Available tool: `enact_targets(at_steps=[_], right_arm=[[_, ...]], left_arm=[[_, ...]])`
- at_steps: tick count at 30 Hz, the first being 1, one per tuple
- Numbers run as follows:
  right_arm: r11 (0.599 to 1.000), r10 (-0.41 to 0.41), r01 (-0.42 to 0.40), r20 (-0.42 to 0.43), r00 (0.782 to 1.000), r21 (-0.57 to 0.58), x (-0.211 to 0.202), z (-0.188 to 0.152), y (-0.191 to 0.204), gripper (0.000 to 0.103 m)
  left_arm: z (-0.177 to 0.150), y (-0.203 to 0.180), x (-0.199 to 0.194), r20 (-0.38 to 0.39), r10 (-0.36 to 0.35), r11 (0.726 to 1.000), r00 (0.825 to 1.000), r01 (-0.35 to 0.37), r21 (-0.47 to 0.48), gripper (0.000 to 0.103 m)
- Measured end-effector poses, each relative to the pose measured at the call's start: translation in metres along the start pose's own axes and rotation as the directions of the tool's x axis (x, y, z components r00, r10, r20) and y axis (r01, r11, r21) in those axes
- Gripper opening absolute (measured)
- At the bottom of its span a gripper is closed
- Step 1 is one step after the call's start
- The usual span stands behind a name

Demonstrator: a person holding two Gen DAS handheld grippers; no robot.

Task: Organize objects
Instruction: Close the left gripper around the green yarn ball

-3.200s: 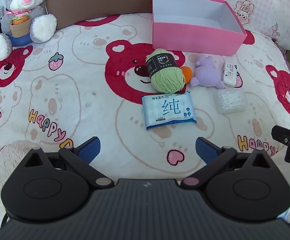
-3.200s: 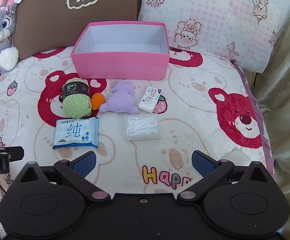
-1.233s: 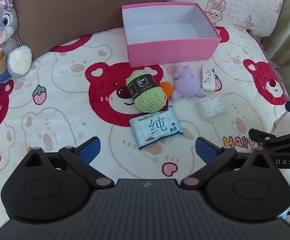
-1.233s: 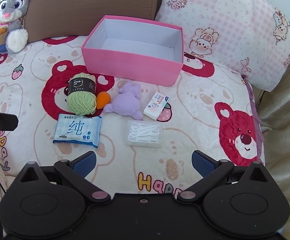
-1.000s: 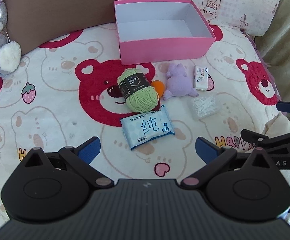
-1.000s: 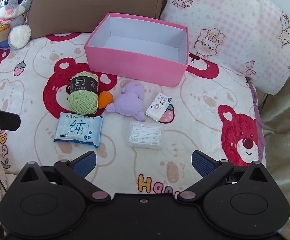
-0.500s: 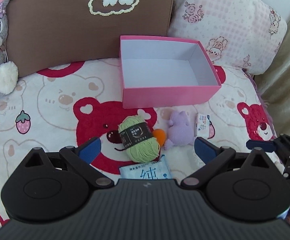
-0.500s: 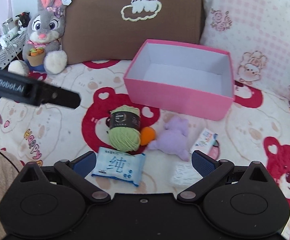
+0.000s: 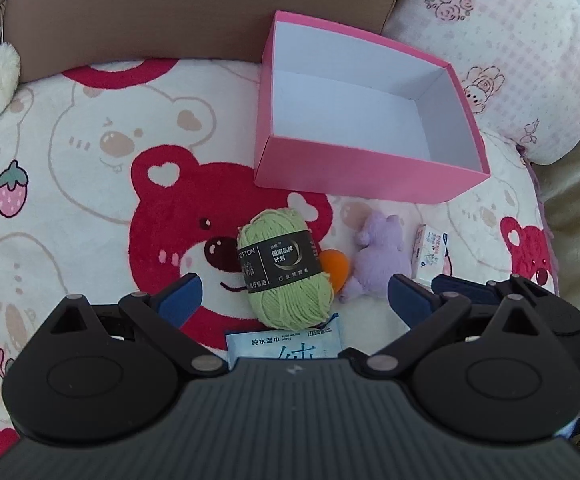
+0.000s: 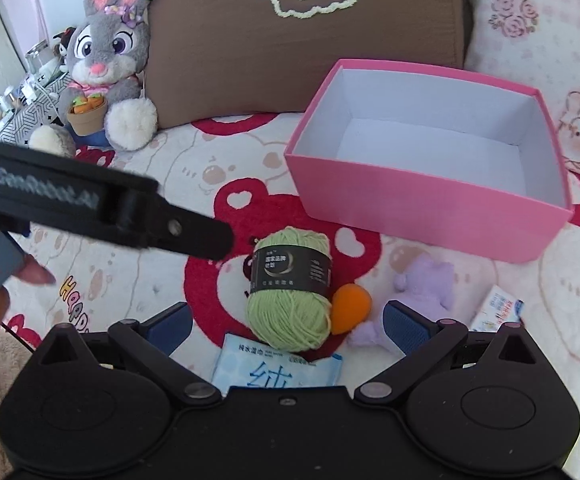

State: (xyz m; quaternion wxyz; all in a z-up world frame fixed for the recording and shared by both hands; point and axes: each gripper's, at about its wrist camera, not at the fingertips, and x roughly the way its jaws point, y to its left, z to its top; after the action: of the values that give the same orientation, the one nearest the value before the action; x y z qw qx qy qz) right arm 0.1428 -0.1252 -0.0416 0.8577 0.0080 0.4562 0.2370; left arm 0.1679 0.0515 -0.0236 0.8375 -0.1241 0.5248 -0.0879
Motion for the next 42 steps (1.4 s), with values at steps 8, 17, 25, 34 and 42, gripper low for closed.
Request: enact_targets(at_steps=[8,17,25,34,42], right_arm=[[0.998,0.034,-0.032,0.043,0.998,-0.049,0.046,-0.022,0.0,0.097],[0.994,0.066,-0.058,0.094,0.993,-0.089,0.055,-0.033,-0.009,0.092],[0.989,0.035,-0.021,0.096,0.995,-0.148,0.065,-0.035,-0.001,0.092],[0.983,0.033,-0.022,0.059,0.998,-0.183,0.084,-0.037,-0.001,0.087],[0.983,-0.007,0.016,0.05,0.999,-0.183,0.094,-0.038,-0.003,0.077]], left_arm=[[-0.003,0.02,0.031,0.035,-0.057,0.996,0.998,0.059,-0.064,0.097],[0.004,0.057,0.056,0.131,-0.023,0.985,0.991,0.045,-0.166,0.097],[0.003,0.066,0.07,0.084,-0.097,0.976,0.992,0.112,-0.187,0.094],[-0.006,0.06,0.097,0.034,-0.096,0.986,0.995,0.099,-0.134,0.083],[-0.01,0.064,0.109,0.014,-0.22,0.951,0.975,0.218,-0.219,0.059]])
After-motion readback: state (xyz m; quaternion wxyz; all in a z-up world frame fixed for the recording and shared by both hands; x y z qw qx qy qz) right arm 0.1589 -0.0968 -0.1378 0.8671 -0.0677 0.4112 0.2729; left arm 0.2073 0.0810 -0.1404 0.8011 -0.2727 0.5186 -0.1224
